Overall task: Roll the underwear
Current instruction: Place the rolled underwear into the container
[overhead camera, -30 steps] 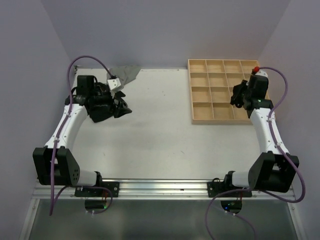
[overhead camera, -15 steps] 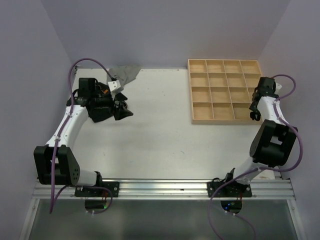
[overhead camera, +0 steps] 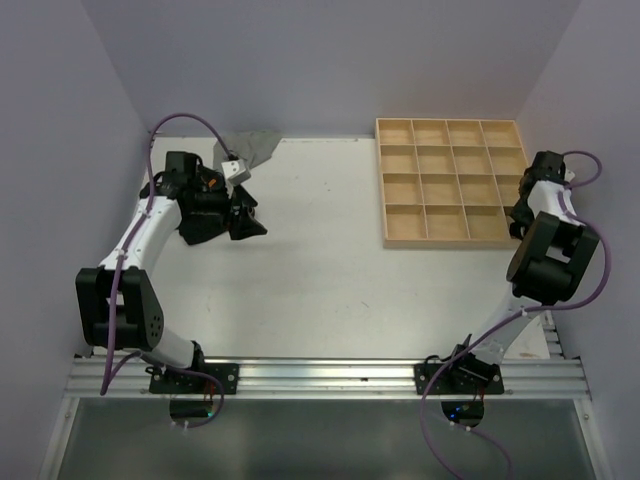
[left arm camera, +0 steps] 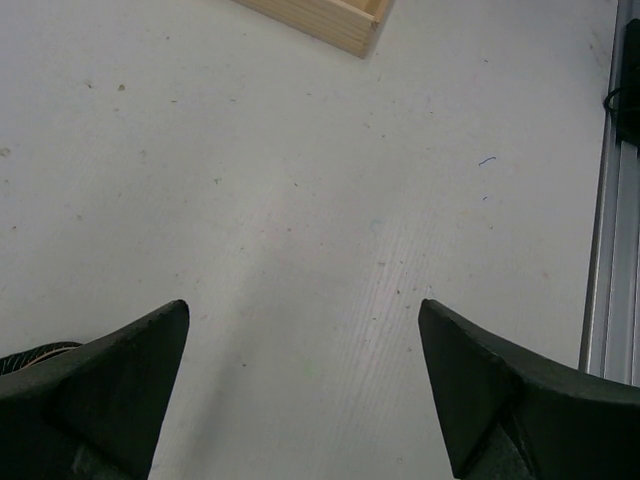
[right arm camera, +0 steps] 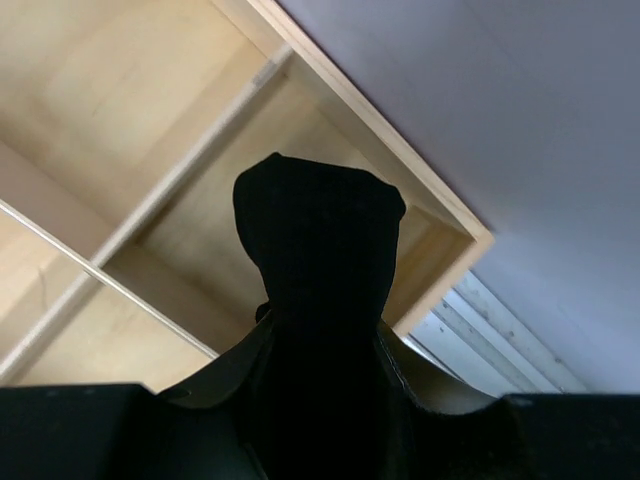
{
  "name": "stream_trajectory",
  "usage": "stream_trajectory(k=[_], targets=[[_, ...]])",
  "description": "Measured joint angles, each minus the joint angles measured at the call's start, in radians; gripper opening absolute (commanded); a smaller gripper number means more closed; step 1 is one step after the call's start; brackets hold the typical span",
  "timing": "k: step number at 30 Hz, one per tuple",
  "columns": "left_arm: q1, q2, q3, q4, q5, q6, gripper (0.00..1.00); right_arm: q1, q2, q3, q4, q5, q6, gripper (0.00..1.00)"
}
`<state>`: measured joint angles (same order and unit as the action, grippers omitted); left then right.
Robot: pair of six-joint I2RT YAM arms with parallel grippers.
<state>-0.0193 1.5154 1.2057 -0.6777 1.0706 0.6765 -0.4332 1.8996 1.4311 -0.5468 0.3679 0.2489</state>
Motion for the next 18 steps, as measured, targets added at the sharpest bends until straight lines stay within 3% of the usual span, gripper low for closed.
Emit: stream_trajectory(k=[18], targets=[[0.000, 0.021, 0.029, -0.052, -0.027, 0.019, 1.00, -0.017, 0.142, 0.063, 0.026, -0.106, -0.018, 0.00]])
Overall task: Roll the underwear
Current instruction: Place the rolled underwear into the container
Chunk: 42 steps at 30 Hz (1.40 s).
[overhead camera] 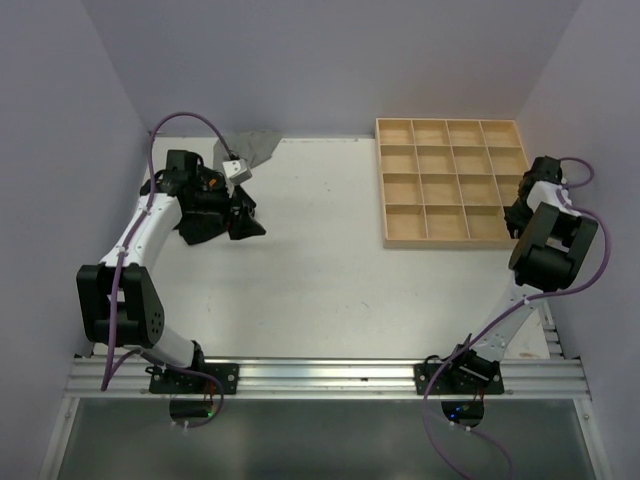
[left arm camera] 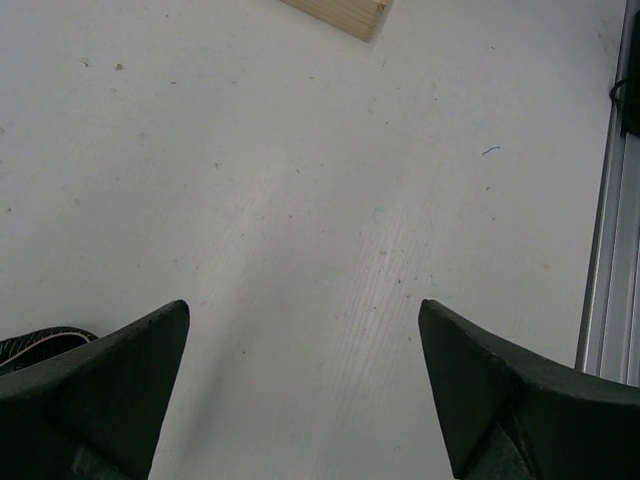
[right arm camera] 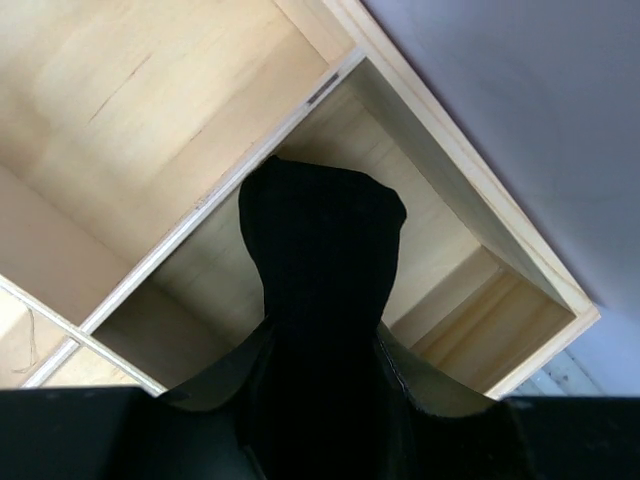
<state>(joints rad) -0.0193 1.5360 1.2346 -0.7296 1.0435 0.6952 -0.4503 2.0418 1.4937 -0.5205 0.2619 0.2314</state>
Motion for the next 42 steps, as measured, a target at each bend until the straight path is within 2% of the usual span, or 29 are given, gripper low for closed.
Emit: stream_trajectory(k=[4, 5, 7, 15, 17, 19, 25, 27, 28, 34, 42], targets=[[0.000, 0.000, 0.000, -0.012, -0.005, 0.005, 1.00, -0.003, 0.000, -0.001, 0.008, -0.018, -0.022, 0.16], [0.000, 0.000, 0.000, -0.015, -0.005, 0.005, 1.00, -0.003, 0.000, -0.002, 0.011, -0.019, -0.025, 0.27], [0.000, 0.000, 0.000, -0.020, -0.008, 0.005, 1.00, -0.003, 0.000, -0.004, 0.014, -0.020, -0.028, 0.31], [0.000, -0.009, 0.010, -0.028, -0.027, 0.005, 1.00, -0.003, -0.005, -0.016, 0.032, -0.016, -0.030, 0.35], [0.000, -0.018, 0.010, -0.032, -0.031, 0.005, 1.00, -0.003, -0.005, -0.020, 0.041, -0.015, -0.033, 0.31], [0.000, -0.030, 0.010, -0.037, -0.034, 0.005, 1.00, -0.003, -0.006, -0.026, 0.050, -0.015, -0.039, 0.22], [0.000, -0.055, 0.018, -0.044, -0.051, 0.005, 1.00, -0.005, -0.022, -0.076, 0.133, -0.022, -0.075, 0.24], [0.000, -0.055, 0.026, -0.049, -0.053, 0.005, 1.00, -0.005, -0.026, -0.086, 0.152, -0.025, -0.084, 0.27], [0.000, -0.055, 0.031, -0.054, -0.053, 0.005, 1.00, -0.006, -0.027, -0.090, 0.157, -0.027, -0.086, 0.34], [0.000, -0.043, 0.069, -0.066, -0.052, 0.005, 1.00, -0.011, -0.027, -0.089, 0.162, -0.024, -0.087, 0.58], [0.000, -0.042, 0.070, -0.080, -0.052, 0.005, 1.00, -0.019, -0.027, -0.088, 0.169, -0.014, -0.083, 0.64]])
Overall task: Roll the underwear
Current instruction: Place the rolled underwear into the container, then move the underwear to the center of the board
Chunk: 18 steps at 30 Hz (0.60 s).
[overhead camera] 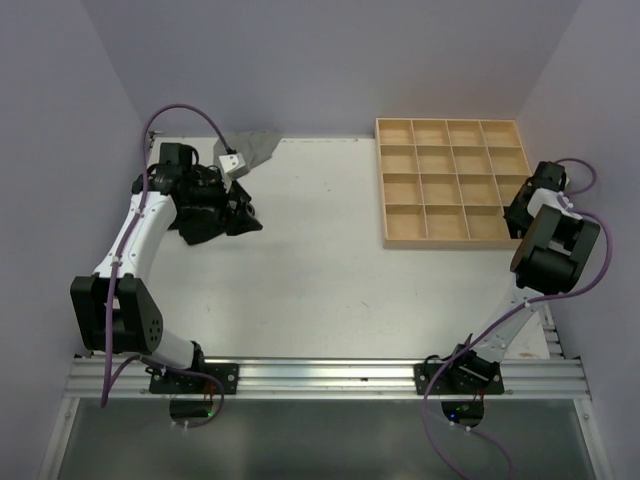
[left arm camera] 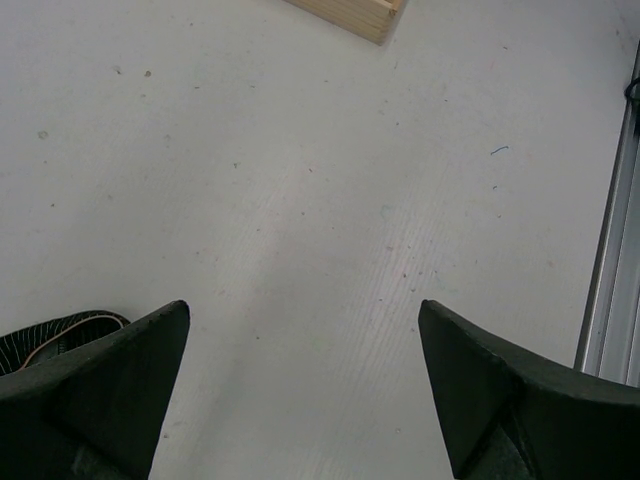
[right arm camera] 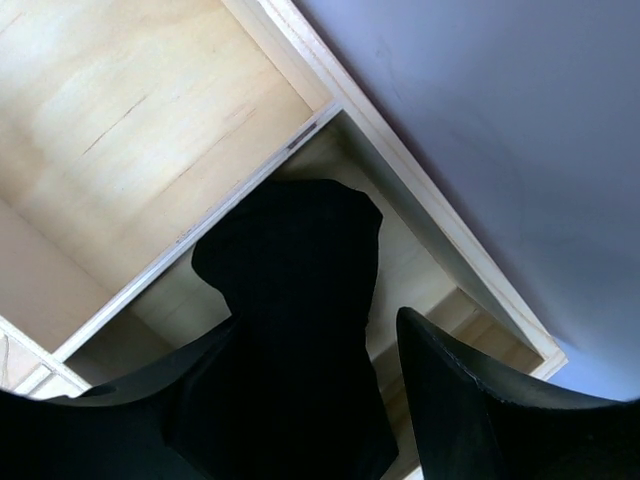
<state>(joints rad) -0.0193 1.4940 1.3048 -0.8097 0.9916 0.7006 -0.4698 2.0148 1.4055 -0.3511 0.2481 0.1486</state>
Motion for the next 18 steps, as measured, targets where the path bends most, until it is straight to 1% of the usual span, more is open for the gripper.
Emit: stream_trajectory(k=[5, 10, 14, 18], targets=[[0.000, -0.012, -0.003, -0.002, -0.001, 0.000, 1.00, 0.004, -0.015, 0.000, -0.006, 0.000, 0.010, 0.65], [0.002, -0.099, -0.065, 0.061, -0.039, -0.037, 1.00, 0.050, -0.073, 0.003, -0.048, 0.026, 0.023, 0.65], [0.008, -0.188, -0.122, 0.169, -0.089, -0.118, 1.00, 0.082, -0.109, 0.050, -0.099, 0.045, 0.035, 0.66], [0.021, -0.265, -0.186, 0.321, -0.157, -0.265, 1.00, 0.108, -0.169, 0.077, -0.127, 0.054, 0.047, 0.68]])
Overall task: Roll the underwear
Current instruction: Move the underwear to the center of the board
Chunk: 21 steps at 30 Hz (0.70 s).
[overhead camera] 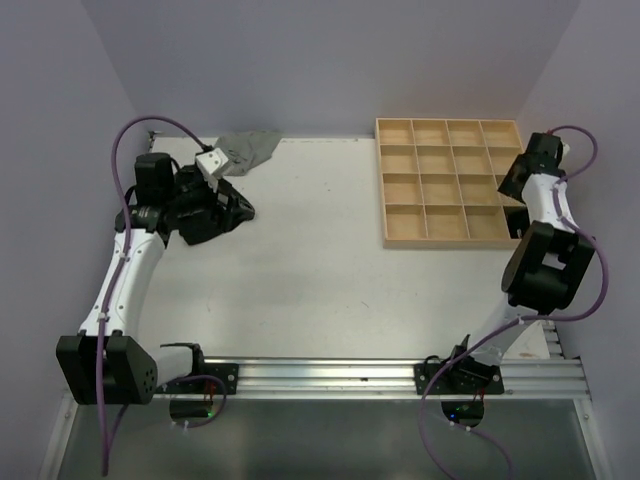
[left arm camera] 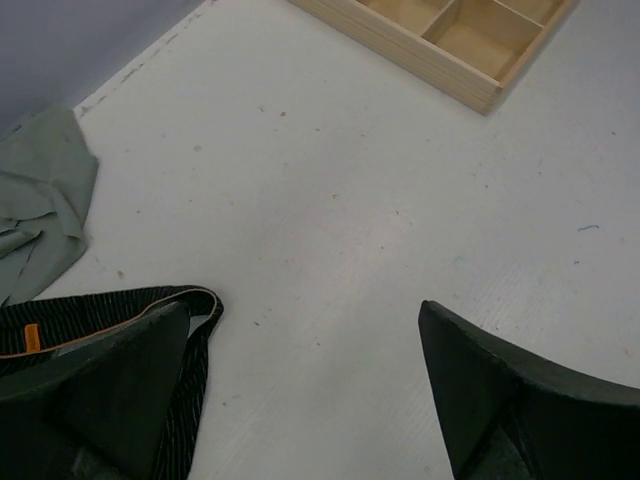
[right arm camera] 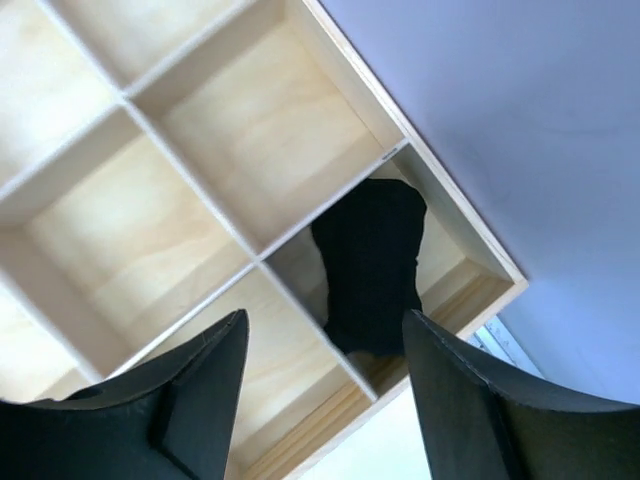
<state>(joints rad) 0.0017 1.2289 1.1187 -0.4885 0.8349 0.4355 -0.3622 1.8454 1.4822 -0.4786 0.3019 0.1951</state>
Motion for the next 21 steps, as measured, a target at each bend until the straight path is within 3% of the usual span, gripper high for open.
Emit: stream_trajectory(k=[3, 5, 10, 16, 21], targets=[[0.032, -0.005, 0.004, 0.049, -0.034, -0.081, 1.00, 0.052, -0.071, 0.014, -0.019, 0.020, -0.002, 0.83], [0.046, 0.025, 0.043, 0.044, -0.054, -0.108, 1.00, 0.122, -0.124, 0.026, -0.023, 0.013, -0.009, 0.84], [0.079, 0.150, 0.154, 0.034, -0.119, -0.129, 0.87, 0.338, -0.262, 0.027, -0.032, -0.104, -0.008, 0.84], [0.105, 0.353, 0.161, -0.008, -0.220, -0.050, 0.77, 0.539, -0.473, -0.211, 0.000, -0.314, 0.035, 0.84], [0.100, 0.563, 0.140, -0.004, -0.330, 0.029, 0.76, 0.657, -0.545, -0.422, 0.019, -0.426, 0.086, 0.84]])
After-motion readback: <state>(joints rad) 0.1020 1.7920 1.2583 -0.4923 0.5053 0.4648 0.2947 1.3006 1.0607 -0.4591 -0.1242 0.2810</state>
